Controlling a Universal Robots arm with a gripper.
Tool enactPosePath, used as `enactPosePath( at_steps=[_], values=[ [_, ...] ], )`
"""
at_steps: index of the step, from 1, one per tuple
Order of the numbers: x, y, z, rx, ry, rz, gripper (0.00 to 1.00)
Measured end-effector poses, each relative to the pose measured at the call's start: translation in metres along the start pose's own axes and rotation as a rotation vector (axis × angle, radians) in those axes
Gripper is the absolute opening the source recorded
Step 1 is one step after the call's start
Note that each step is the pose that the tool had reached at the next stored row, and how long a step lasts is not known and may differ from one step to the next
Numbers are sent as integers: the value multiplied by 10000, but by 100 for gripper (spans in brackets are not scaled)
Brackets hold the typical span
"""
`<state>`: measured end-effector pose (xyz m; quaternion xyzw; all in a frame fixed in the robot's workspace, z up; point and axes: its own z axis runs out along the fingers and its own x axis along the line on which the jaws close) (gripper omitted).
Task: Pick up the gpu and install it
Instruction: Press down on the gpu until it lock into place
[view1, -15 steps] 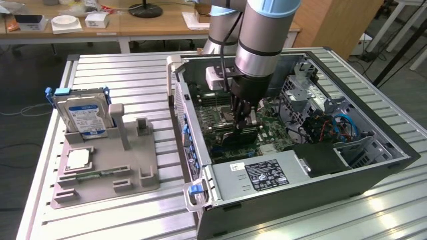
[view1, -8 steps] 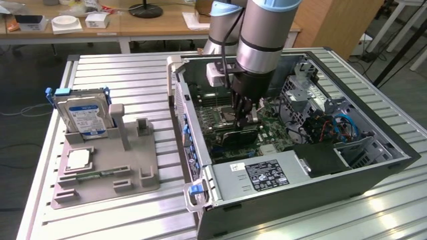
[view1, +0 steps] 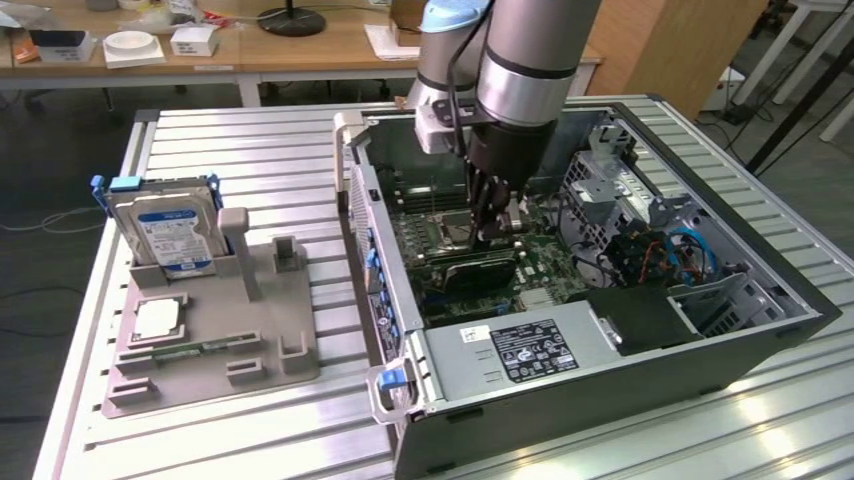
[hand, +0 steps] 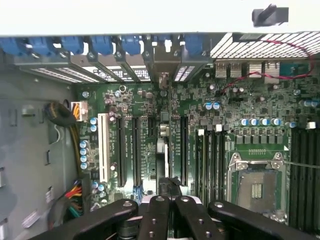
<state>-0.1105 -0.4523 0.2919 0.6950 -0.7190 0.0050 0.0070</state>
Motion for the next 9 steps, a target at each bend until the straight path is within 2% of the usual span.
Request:
enactPosePath(
  at_steps=[3,9],
  values=[
    [0,-1,-18,0,23,10,11],
    [0,0,-19,-1,27,14,11]
  ],
)
